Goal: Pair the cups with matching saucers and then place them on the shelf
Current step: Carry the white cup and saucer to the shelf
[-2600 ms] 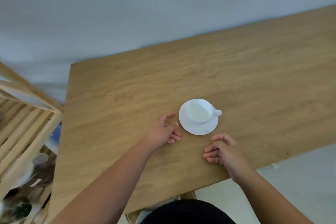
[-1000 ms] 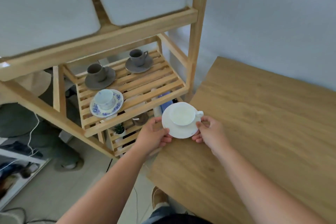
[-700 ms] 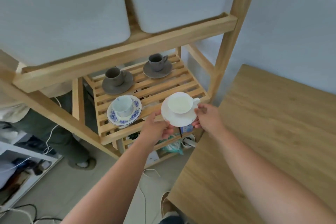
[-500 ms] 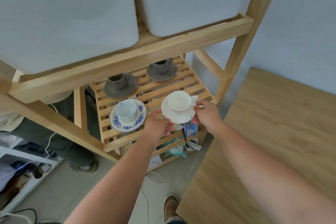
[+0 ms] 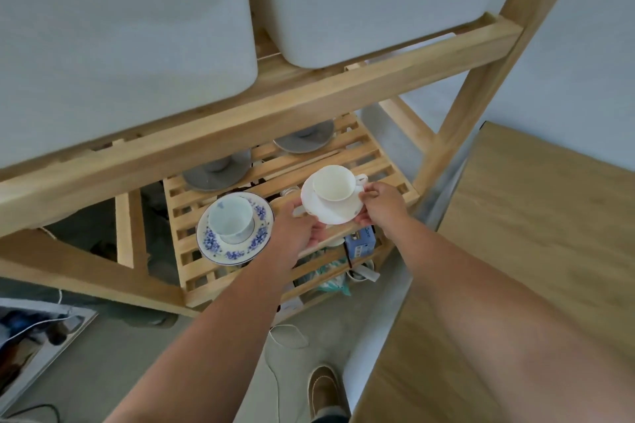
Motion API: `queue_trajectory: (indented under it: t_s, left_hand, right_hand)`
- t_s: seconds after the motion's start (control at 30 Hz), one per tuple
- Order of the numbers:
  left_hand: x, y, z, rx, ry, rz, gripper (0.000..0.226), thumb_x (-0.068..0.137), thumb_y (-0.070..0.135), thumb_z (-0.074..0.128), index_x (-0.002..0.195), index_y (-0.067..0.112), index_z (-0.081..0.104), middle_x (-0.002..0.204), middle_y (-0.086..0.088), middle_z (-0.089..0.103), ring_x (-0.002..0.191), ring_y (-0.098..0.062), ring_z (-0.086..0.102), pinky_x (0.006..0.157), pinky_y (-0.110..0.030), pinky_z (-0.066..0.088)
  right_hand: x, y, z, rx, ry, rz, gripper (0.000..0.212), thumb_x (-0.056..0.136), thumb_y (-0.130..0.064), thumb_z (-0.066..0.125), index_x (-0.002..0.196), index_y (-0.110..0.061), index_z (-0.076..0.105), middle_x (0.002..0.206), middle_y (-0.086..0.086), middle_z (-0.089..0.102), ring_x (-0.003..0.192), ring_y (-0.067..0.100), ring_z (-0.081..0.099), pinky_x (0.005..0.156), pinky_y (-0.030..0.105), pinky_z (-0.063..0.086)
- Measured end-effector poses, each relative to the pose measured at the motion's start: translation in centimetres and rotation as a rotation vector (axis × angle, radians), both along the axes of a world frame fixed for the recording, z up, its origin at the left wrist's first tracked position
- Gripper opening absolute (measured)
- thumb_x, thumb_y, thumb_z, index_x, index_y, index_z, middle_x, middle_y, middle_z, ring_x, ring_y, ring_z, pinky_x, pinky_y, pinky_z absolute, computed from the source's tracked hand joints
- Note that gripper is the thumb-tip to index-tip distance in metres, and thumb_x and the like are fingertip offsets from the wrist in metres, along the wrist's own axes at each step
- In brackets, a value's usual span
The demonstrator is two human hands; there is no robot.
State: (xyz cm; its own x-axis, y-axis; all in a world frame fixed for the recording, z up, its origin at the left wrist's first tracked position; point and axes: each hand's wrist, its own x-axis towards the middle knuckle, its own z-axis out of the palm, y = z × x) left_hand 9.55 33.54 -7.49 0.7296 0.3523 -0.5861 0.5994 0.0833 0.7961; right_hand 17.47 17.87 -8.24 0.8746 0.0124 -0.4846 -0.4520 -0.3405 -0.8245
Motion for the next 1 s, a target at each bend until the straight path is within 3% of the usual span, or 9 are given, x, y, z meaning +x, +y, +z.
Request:
queue_trajectory:
  t_s: [0.13, 0.23, 0.33, 0.5, 0.63, 0.8, 1.0]
  left_hand:
    - [0.7, -0.4, -0.3, -0.008, -0.036, -0.005, 0.044, 0.094, 0.01, 0.055, 0.133, 0.03, 0.045, 0.092, -0.013, 0.076, 0.066, -0.02, 0.071, 0.051, -0.026, 0.056]
    - [1.3, -0.7, -0.8, 0.009, -0.025, -0.028, 0.052, 0.096, 0.015, 0.054, 0.143, 0.031, 0.039, 0.086, -0.004, 0.078, 0.066, -0.019, 0.074, 0.048, -0.023, 0.052]
    - [1.7, -0.9, -1.1, -0.033, -0.017, -0.01, 0.053, 0.098, 0.016, 0.05, 0.147, 0.033, 0.037, 0.087, -0.009, 0.078, 0.064, -0.021, 0.07, 0.044, -0.022, 0.051]
    - [2.2, -0.5, -0.9, -0.007, -0.015, -0.014, 0.054, 0.1, 0.016, 0.047, 0.148, 0.036, 0.035, 0.082, -0.009, 0.076, 0.058, -0.019, 0.066, 0.058, -0.031, 0.057]
    - [2.6, -0.4, -1.2, 0.005, 0.014, -0.029, 0.05, 0.1, 0.018, 0.046, 0.147, 0.033, 0.037, 0.085, -0.01, 0.077, 0.056, -0.019, 0.067, 0.059, -0.031, 0.057]
    - [3.0, 0.0, -1.5, 0.013, 0.023, -0.025, 0.053, 0.1, 0.019, 0.046, 0.149, 0.035, 0.034, 0.085, -0.009, 0.077, 0.058, -0.018, 0.067, 0.058, -0.03, 0.057]
    - [2.7, -0.1, -2.1, -0.02, -0.05, -0.029, 0.065, 0.095, 0.012, 0.053, 0.152, 0.033, 0.029, 0.088, -0.011, 0.077, 0.067, -0.017, 0.069, 0.055, -0.023, 0.057]
  right_hand:
    - [0.9, 0.1, -0.5, -0.024, -0.003, -0.008, 0.025, 0.097, -0.018, 0.051, 0.121, -0.021, 0.058, 0.088, 0.018, 0.072, 0.052, 0.022, 0.066, 0.054, 0.035, 0.061]
    - [1.2, 0.0, -0.9, -0.041, 0.007, -0.034, 0.03, 0.098, -0.021, 0.05, 0.127, -0.021, 0.057, 0.079, 0.015, 0.071, 0.051, 0.022, 0.066, 0.05, 0.032, 0.059]
    - [1.7, 0.2, -1.3, -0.062, 0.001, -0.016, 0.033, 0.098, -0.023, 0.049, 0.13, -0.021, 0.055, 0.072, 0.012, 0.071, 0.051, 0.021, 0.065, 0.048, 0.031, 0.058]
    - [2.9, 1.0, -1.1, -0.093, -0.009, 0.043, 0.032, 0.098, -0.022, 0.049, 0.13, -0.021, 0.055, 0.067, 0.009, 0.071, 0.05, 0.02, 0.066, 0.049, 0.031, 0.057]
    - [3.4, 1.0, -1.2, -0.115, -0.011, 0.053, 0.031, 0.098, -0.022, 0.049, 0.128, -0.02, 0.057, 0.063, 0.007, 0.07, 0.043, 0.016, 0.063, 0.05, 0.033, 0.057]
    - [3.5, 1.6, -1.3, -0.12, -0.009, 0.043, 0.033, 0.099, -0.024, 0.045, 0.129, -0.019, 0.056, 0.067, 0.007, 0.07, 0.046, 0.017, 0.062, 0.051, 0.031, 0.057]
    - [2.5, 1.3, -1.0, -0.175, -0.012, 0.046, 0.043, 0.096, -0.021, 0.041, 0.138, -0.018, 0.047, 0.094, 0.009, 0.07, 0.058, 0.014, 0.065, 0.061, 0.031, 0.059]
